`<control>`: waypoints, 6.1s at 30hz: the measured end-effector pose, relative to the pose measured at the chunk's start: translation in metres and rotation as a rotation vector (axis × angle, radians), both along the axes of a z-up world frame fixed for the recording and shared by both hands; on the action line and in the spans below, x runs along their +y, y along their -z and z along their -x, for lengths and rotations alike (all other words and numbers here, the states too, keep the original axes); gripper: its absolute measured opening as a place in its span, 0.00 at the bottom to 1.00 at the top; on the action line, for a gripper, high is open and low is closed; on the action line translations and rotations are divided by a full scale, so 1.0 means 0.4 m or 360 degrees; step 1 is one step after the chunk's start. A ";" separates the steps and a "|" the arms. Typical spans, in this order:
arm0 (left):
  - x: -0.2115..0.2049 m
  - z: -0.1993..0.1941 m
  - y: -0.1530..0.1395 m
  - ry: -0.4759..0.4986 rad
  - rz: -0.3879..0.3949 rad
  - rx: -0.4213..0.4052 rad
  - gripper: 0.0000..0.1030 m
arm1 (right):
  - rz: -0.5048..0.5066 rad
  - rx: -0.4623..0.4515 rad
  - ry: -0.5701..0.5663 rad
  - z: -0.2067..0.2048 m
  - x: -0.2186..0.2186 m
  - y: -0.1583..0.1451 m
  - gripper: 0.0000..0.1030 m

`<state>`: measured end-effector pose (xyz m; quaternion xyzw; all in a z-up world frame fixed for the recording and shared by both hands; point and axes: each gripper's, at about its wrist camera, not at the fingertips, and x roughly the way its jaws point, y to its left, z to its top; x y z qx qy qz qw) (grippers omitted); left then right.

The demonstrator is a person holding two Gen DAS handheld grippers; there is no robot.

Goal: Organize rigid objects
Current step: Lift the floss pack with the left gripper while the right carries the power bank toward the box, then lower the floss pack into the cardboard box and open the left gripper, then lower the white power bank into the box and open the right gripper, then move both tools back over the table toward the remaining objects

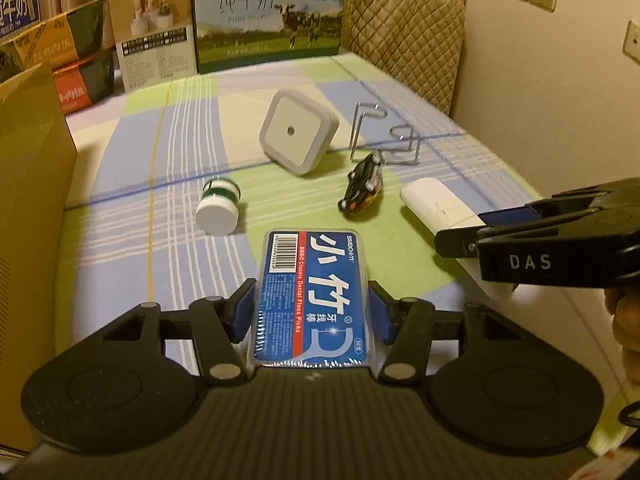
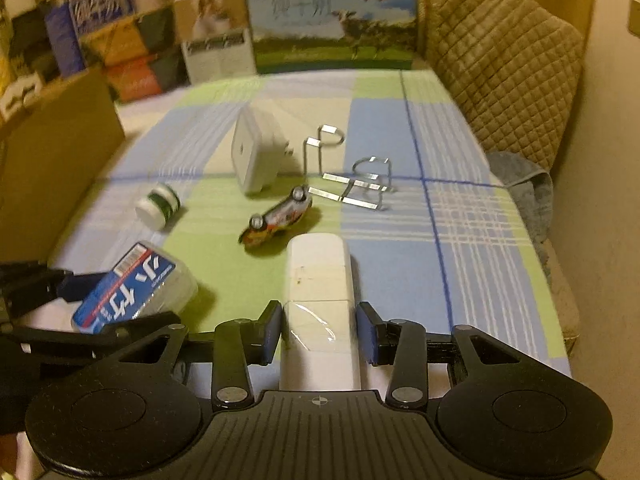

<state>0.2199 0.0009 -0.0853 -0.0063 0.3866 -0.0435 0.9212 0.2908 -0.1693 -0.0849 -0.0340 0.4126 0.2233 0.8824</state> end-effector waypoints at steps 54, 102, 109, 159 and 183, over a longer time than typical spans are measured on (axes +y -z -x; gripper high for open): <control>0.481 0.350 -0.469 -0.0390 -0.0186 -0.0244 0.51 | -0.0430 -0.0153 -0.0363 0.335 0.398 -0.446 0.36; 0.710 0.248 -0.266 -0.0469 -0.0161 -0.0002 0.52 | -0.0345 0.0046 -0.0444 0.211 0.704 -0.271 0.36; 0.708 0.253 -0.275 -0.0488 -0.0189 -0.0029 0.59 | -0.0346 0.0050 -0.0443 0.212 0.704 -0.272 0.36; 0.649 0.305 -0.373 -0.0485 -0.0151 -0.0130 0.59 | -0.0448 -0.0041 -0.0362 0.248 0.574 -0.357 0.50; 0.317 0.315 -0.510 -0.0234 -0.0049 -0.0302 0.82 | -0.0428 -0.0222 -0.0038 0.289 0.165 -0.460 0.55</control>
